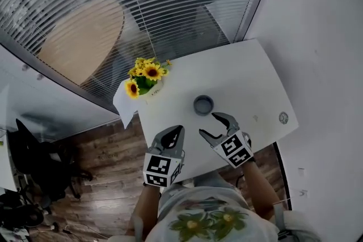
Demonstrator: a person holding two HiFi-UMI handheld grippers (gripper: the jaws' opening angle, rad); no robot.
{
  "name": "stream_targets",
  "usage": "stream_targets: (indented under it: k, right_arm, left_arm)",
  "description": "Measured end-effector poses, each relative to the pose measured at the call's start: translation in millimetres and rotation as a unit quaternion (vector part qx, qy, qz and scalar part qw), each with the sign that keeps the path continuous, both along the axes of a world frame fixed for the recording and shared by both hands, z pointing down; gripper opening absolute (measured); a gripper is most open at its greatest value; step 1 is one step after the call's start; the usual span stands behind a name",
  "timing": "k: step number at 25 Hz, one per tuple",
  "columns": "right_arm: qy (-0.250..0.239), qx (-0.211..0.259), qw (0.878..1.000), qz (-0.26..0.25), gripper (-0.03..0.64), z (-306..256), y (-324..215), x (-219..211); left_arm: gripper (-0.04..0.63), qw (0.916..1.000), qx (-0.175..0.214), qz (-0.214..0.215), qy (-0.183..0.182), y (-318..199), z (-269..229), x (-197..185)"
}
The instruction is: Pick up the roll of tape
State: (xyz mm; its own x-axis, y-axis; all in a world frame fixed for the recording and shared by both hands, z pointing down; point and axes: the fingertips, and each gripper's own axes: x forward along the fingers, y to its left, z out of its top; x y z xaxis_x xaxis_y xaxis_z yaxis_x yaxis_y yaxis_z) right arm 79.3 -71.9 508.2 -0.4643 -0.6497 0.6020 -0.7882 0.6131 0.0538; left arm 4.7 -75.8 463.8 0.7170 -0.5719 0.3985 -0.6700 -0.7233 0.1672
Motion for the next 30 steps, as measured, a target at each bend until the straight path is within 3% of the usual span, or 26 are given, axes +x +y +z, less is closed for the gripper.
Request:
stream_targets:
  k: [18, 30]
  right_arm:
    - [0.040, -0.066, 0.993, -0.086, 0.278, 63.2, -27.3, 16.9]
    - [0.092, -0.099, 0.981, -0.139, 0.249, 109.9, -39.2, 4.9]
  left_arm:
    - [0.003, 0.9965, -0.001, -0.083, -0.009, -26.9, 11.3, -1.2]
    - [0.003, 0.9938, -0.016, -0.109, -0.014, -34.6, 33.5, -8.4]
